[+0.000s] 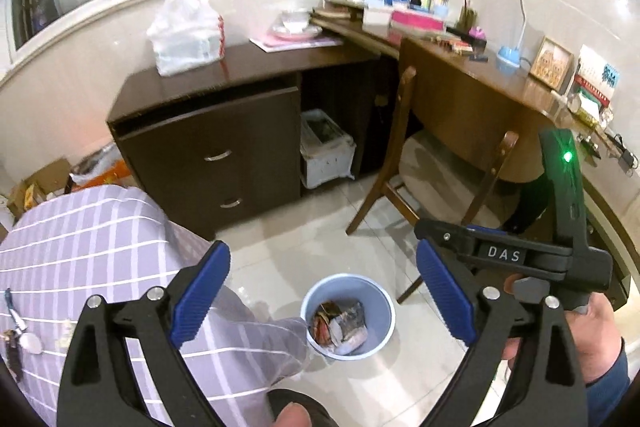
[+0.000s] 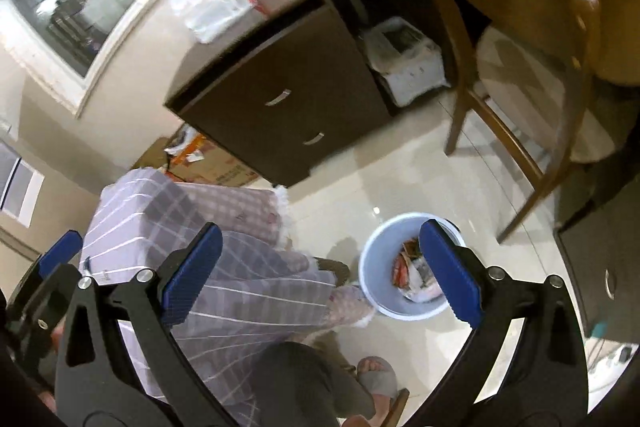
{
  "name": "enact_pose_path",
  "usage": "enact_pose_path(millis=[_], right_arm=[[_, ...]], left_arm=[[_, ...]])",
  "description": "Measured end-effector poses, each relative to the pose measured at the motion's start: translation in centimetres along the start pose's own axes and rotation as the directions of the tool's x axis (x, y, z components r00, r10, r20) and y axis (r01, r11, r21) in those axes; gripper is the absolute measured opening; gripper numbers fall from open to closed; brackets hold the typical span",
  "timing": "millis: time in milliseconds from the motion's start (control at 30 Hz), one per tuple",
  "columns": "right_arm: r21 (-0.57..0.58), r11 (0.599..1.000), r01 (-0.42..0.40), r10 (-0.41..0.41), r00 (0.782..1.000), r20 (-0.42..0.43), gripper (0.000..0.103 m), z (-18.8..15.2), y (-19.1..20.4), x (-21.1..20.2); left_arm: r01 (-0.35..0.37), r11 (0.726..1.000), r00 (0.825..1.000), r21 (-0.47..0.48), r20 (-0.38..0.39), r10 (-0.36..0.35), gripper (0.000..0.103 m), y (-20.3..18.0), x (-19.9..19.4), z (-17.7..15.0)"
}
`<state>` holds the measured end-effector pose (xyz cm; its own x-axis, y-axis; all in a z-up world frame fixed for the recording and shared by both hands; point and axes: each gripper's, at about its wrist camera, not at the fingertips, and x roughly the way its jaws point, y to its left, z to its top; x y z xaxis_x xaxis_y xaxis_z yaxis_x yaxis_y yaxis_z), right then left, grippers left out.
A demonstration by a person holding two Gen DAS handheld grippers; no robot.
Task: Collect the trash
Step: 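Move both tools back over the table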
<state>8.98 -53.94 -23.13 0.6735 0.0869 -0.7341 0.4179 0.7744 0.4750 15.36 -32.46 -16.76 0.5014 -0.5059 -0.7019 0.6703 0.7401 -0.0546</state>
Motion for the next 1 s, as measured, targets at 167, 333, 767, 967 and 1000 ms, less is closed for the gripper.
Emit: enact_pose_path(millis=[167,333,767,967,1000], right_arm=[[-0.093,0.994,-0.05,0.052,0.998,0.023,0.097,0.0,5.4,-1.5],[-0.182,0.978,-0.101,0.106,0.994,0.021,0.097,-0.5,10.8,-2.2],[-0.388,0.902,-0.187,0.196,0.98,-0.017,0.097,-3.6,23.0,-3.1],[-0.457,0.864,-0.211,0.214,0.976,-0.047,0.097,-5.4,26.9,-3.0],[-0.466,0.858,-0.215,0.216,0.975,-0.052,0.097,-5.6,27.5,-3.0]], left_arm=[[-0.036,0.999,0.998,-0.025,0.052,0.037,0.092,2.3,-3.3,-0.5],[-0.069,0.995,0.993,-0.069,0.095,0.076,0.092,5.6,-6.6,-1.3],[-0.179,0.966,0.964,-0.185,0.164,0.21,0.092,13.4,-13.5,-4.6],[-0.227,0.942,0.947,-0.249,0.17,0.273,0.092,17.4,-16.2,-6.8],[-0.237,0.935,0.943,-0.264,0.167,0.287,0.092,18.3,-16.6,-7.4]])
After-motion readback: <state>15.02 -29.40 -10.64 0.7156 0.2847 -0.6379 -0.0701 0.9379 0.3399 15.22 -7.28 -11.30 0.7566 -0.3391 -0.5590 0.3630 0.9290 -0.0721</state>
